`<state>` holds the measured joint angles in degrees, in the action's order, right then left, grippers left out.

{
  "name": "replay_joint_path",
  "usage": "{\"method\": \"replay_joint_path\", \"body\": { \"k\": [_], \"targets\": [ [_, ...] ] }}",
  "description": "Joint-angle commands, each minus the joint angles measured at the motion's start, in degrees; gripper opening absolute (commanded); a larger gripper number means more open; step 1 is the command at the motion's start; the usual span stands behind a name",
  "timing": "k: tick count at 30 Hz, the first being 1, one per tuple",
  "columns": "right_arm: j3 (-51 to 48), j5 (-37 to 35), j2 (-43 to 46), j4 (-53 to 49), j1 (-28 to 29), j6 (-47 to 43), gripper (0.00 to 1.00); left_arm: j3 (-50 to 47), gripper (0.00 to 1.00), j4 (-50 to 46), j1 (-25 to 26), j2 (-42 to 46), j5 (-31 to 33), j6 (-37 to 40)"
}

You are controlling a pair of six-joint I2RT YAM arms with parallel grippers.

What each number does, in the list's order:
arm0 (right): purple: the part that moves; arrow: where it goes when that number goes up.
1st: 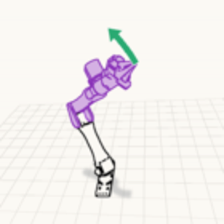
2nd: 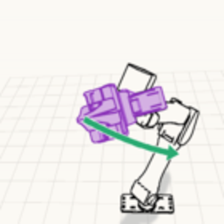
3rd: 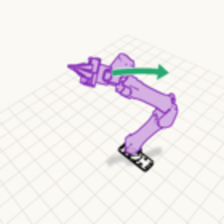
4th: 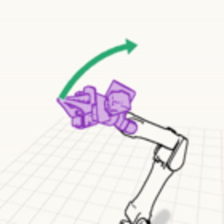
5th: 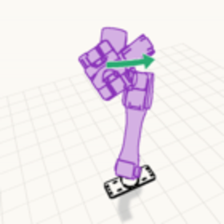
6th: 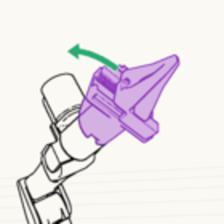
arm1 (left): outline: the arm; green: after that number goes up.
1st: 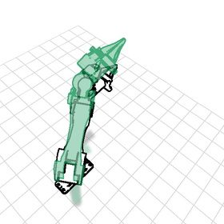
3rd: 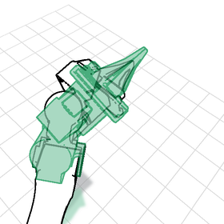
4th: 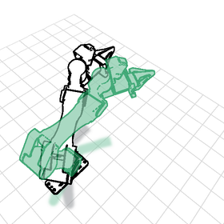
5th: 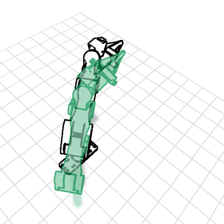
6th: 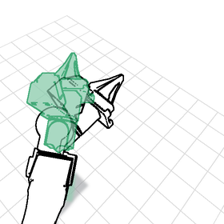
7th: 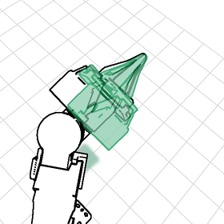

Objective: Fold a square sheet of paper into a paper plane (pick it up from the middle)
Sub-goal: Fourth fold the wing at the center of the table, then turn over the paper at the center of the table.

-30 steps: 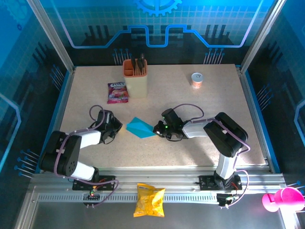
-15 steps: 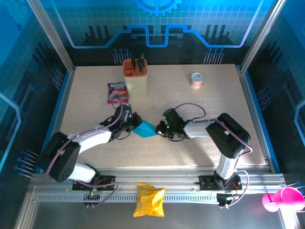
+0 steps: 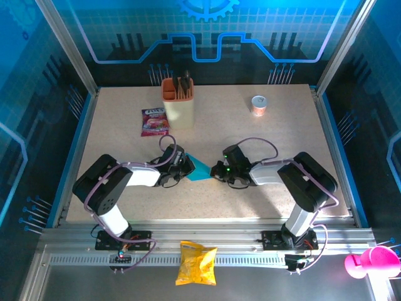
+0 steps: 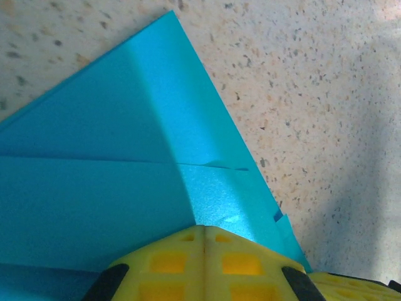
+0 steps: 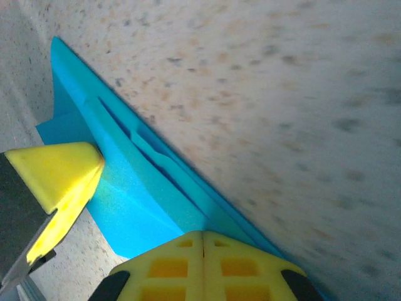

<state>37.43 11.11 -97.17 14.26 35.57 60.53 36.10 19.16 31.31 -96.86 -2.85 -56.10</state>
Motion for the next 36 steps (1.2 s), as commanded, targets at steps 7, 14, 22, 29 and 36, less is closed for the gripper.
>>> {"method": "replay_joint_path", "body": {
  "k": [7,14,22,29,36],
  "targets": [
    [-10.38,-1.20,11.61,-17.07,-11.95,-3.94,0.00,-1.20,0.00,-7.02,-0.99,-1.06,3.59,1.73],
    [-5.12,2.75,21.10,-21.88,-12.45,-12.54,0.31,5.11,0.00,-13.55,-1.03,-1.77,-2.49,16.62],
    [1.18,11.34,12.68,-15.27,-9.78,-15.97,0.37,5.06,0.00,-13.36,-1.03,-2.19,-4.33,24.49],
    [3.97,8.10,4.69,-11.74,-4.71,-15.36,0.36,4.88,0.00,-12.79,-1.02,-2.19,-4.96,24.34],
    [3.19,6.66,1.23,-10.88,-2.51,-15.71,0.36,4.05,0.00,-12.28,-1.07,-2.05,-4.56,24.33]
  ]
}}
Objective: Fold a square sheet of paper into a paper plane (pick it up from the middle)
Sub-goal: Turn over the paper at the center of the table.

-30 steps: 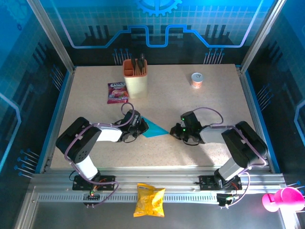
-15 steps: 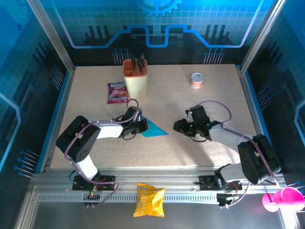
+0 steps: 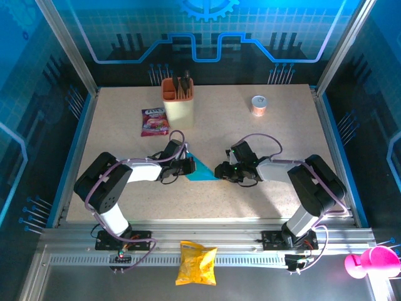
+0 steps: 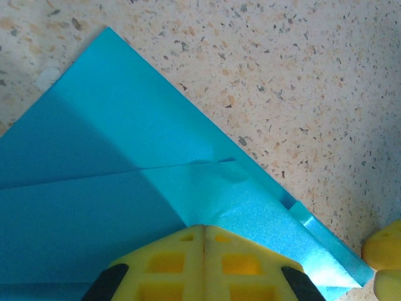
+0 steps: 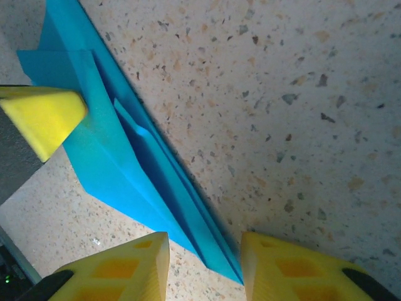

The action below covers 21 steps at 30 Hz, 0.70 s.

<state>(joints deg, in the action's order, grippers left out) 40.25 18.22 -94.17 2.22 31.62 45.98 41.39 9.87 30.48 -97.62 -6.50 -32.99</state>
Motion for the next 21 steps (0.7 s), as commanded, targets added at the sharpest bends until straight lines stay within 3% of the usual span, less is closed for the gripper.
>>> {"method": "replay_joint_path", "body": {
  "k": [1,8,21],
  "targets": [
    [0.27,-0.04,-2.11,1.63,1.83,-1.00,0.36,-1.31,0.00,-2.96,-0.25,-1.20,-0.96,1.26],
    [-0.65,3.49,-1.38,7.05,5.07,2.77,0.29,-1.66,0.00,-2.41,-0.25,-1.21,-0.82,1.09],
    [-1.12,5.24,-2.67,12.54,6.18,6.65,0.32,-2.62,0.00,-2.18,-0.25,-0.37,-0.63,1.18]
  ]
}}
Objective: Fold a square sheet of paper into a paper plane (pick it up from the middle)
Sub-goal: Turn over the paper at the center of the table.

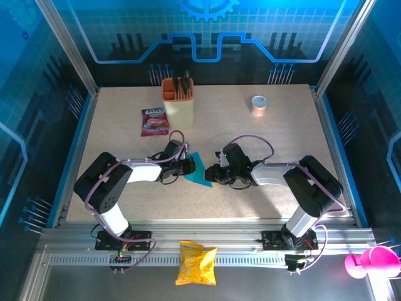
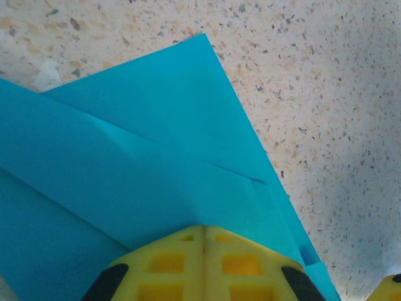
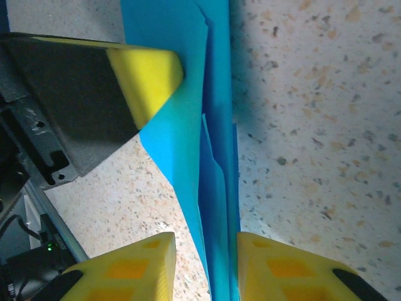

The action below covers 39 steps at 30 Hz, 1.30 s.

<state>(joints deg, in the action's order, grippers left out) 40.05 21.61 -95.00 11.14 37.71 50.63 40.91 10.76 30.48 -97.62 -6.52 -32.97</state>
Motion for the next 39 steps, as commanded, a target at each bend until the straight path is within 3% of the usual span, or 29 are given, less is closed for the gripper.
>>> {"method": "replay_joint_path", "body": {
  "k": [1,7,9,12,13,16,19,23,28,34,39],
  "targets": [
    [-1.38,2.43,-2.62,5.50,0.07,2.79,0.32,-2.19,0.00,-3.05,-0.26,-0.32,-0.58,1.11],
    [-3.48,4.01,-6.55,14.14,0.08,6.57,0.29,-2.75,0.00,-3.03,-0.25,0.24,-0.55,1.20],
    [-3.67,3.88,-6.67,14.44,-0.05,6.74,0.23,-2.87,0.00,-3.02,-0.25,0.56,-0.66,1.02],
    [-4.52,3.94,-5.15,14.54,-0.73,6.77,0.01,-2.76,0.00,-3.65,-0.40,1.82,-0.78,0.73],
    [-4.78,3.98,-4.13,14.39,-1.08,6.78,0.00,-2.82,0.00,-3.90,-0.66,2.65,-0.74,0.39],
    [-5.70,3.21,1.16,11.04,-2.57,5.99,0.00,-4.41,0.00,-3.58,-3.00,7.17,-0.75,-2.07],
    [-5.07,0.16,9.22,1.26,-4.34,3.56,0.00,-7.89,0.01,-2.28,-7.54,13.43,-1.20,-6.64],
    [-0.12,-10.66,21.20,-20.14,-5.54,-2.36,0.00,-13.54,0.11,-1.33,-13.31,23.17,-2.59,-11.35],
    [9.26,-32.42,29.70,-45.93,-5.41,-8.50,0.00,-16.84,0.18,-5.78,-15.07,33.46,-2.32,-12.62],
    [18.98,-59.72,26.62,-68.14,-1.59,-10.25,0.00,-18.32,0.27,-11.31,-15.03,38.19,-2.24,-13.08],
    [23.49,-69.66,15.88,-78.44,3.12,-5.44,0.00,-18.50,0.37,-13.45,-15.03,39.25,-0.21,-13.24]
  ]
}}
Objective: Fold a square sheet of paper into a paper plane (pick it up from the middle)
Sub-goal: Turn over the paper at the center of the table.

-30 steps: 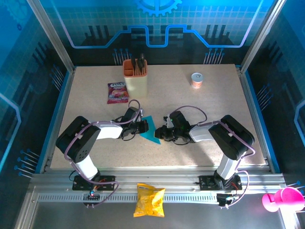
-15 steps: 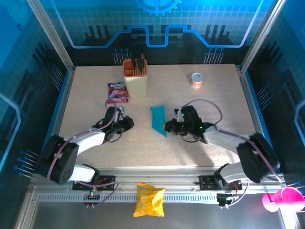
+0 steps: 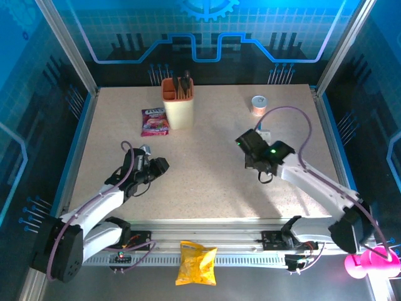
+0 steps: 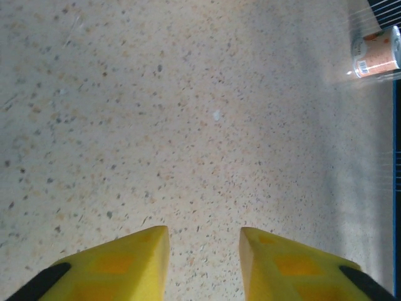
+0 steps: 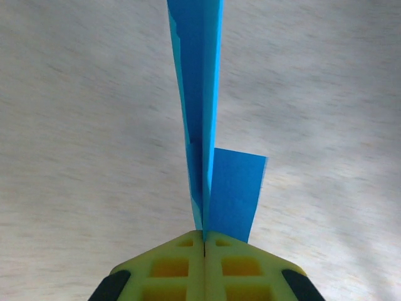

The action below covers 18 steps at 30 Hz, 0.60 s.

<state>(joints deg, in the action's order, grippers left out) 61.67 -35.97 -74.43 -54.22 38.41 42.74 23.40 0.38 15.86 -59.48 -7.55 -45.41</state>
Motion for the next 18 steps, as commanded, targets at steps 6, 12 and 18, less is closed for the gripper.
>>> {"method": "replay_joint_path", "body": {
  "k": [6,12,18],
  "targets": [
    [7.83,-15.33,-22.26,-21.67,11.78,10.43,0.00,0.22,0.46,-6.01,-0.48,1.83,-0.06,-1.72],
    [16.70,-9.30,-40.11,-21.62,21.59,13.30,0.00,-0.21,0.47,-8.44,-0.48,4.41,-0.97,-3.87],
    [26.21,0.63,-47.03,-14.76,26.13,11.01,0.33,-3.53,0.50,-8.61,-0.75,11.07,-1.46,-7.39]
  ]
}}
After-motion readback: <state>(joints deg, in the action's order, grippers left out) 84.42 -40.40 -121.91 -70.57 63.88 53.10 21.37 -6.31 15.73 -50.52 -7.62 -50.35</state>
